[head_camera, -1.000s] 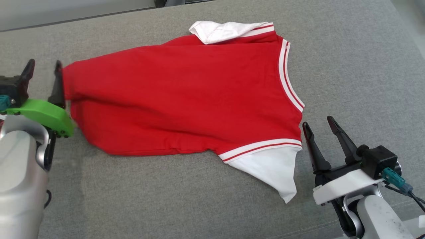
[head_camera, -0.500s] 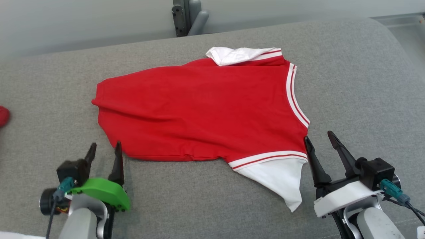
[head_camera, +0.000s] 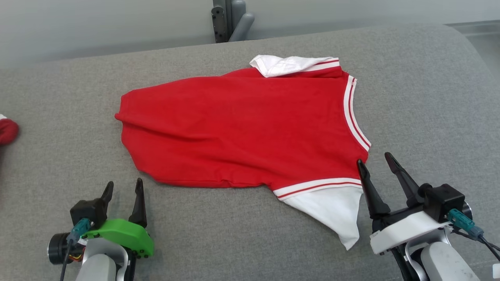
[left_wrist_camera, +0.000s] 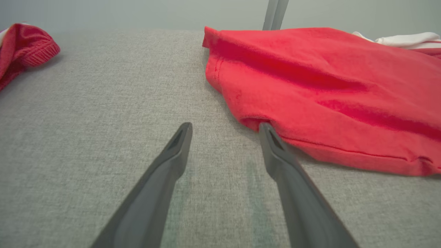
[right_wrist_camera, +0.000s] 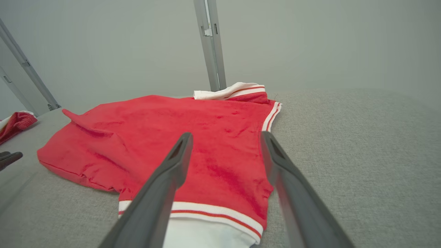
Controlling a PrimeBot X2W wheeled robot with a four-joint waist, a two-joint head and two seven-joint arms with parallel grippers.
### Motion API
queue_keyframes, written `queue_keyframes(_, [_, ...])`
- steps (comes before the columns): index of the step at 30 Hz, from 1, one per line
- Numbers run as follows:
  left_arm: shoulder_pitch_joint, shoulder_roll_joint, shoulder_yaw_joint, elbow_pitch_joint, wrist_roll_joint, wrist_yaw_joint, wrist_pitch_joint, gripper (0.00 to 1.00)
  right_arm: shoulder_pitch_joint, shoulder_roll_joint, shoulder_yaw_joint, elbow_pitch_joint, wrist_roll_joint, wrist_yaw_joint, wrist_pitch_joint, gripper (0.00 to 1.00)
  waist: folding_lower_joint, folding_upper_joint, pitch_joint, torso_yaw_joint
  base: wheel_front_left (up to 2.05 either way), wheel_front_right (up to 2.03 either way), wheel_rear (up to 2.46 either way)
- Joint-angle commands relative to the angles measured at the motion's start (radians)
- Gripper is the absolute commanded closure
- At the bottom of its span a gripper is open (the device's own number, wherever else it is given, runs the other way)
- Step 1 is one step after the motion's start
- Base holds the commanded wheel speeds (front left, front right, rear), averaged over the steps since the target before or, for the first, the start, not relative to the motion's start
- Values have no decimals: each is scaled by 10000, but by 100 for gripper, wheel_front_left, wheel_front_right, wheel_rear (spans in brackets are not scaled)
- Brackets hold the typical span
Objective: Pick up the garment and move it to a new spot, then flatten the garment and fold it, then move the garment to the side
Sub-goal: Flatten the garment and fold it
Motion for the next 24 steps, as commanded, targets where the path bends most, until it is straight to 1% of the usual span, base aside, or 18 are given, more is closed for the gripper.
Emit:
queue_keyframes(1, [-275, 10, 48, 31, 117, -69, -4, 0, -111, -49, -9, -48, 14, -7, -34, 0, 0, 80, 311, -202, 0, 0, 0])
queue_keyframes(12, [-1022, -141, 241, 670, 91, -221, -5, 0, -405, 5, 6, -125, -19, -7, -34, 0, 0, 80, 890, -548, 0, 0, 0])
queue_keyframes(13, [-1104, -155, 263, 705, 85, -232, -5, 2, -429, 15, 0, -126, -26, -7, -34, 0, 0, 80, 918, -564, 0, 0, 0])
queue_keyframes(14, [-1172, -155, 267, 723, 104, -242, -5, 16, -448, 25, 0, -130, -39, -7, -34, 0, 0, 80, 943, -576, 0, 0, 0])
queue_keyframes(15, [-1231, -169, 263, 679, 118, -242, -5, 60, -464, 33, -4, -138, -45, -7, -34, 0, 0, 80, 966, -586, 0, 0, 0])
queue_keyframes(16, [-1274, -180, 247, 531, 181, -240, -5, 92, -478, 38, -16, -144, -56, -7, -34, 0, 0, 80, 983, -593, 0, 0, 0])
queue_keyframes(17, [-1294, -191, 209, 406, 245, -245, -4, 100, -486, 42, -33, -143, -66, -7, -34, 0, 0, 80, 990, -596, 0, 0, 0])
queue_keyframes(20, [-1308, -222, 33, 94, 378, -259, -5, 100, -488, 80, -55, -118, -86, -7, -34, 0, 0, 80, 989, -602, 0, 0, 0])
queue_keyframes(24, [-1515, -228, 88, 198, 416, -256, -5, 100, -560, 175, -2, -73, -109, -7, -34, 0, 0, 80, 972, -661, 0, 0, 0])
